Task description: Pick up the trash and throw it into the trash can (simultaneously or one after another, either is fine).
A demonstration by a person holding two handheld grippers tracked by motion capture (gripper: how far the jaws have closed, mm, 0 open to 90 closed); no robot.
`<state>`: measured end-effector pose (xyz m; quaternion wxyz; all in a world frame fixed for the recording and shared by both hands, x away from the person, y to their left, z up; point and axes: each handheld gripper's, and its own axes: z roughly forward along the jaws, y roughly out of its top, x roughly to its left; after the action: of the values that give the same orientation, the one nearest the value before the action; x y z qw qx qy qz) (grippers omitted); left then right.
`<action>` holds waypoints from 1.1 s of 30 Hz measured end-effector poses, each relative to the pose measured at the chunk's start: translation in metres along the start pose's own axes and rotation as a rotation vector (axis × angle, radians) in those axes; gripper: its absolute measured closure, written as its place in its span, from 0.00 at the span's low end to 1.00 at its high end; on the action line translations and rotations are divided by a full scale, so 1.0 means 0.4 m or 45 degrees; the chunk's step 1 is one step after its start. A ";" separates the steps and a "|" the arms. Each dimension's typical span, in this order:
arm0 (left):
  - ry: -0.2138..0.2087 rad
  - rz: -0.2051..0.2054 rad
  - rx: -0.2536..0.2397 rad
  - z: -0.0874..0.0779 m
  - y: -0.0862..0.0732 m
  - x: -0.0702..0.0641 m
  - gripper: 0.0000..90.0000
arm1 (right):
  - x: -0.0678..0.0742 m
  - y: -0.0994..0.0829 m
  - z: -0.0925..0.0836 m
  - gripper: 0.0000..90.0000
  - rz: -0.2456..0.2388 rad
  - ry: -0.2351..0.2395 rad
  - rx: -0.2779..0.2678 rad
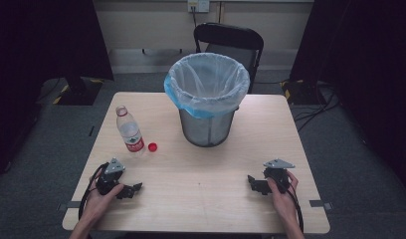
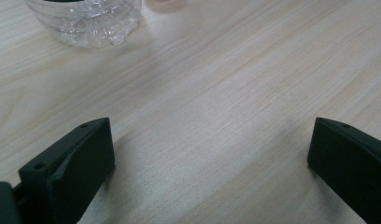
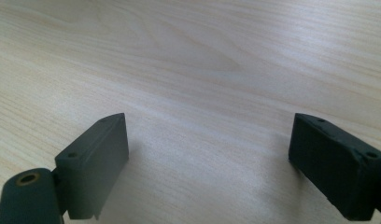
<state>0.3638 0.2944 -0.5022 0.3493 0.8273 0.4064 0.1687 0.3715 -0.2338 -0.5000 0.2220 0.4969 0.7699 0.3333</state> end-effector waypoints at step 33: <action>-0.026 -0.122 -0.188 -0.069 0.068 0.047 0.19 | 0.000 0.000 0.000 0.12 0.000 0.000 0.000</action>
<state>0.3747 0.3098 -0.4637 0.4211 0.7806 0.4284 0.1730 0.3716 -0.2338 -0.4999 0.2220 0.4968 0.7699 0.3333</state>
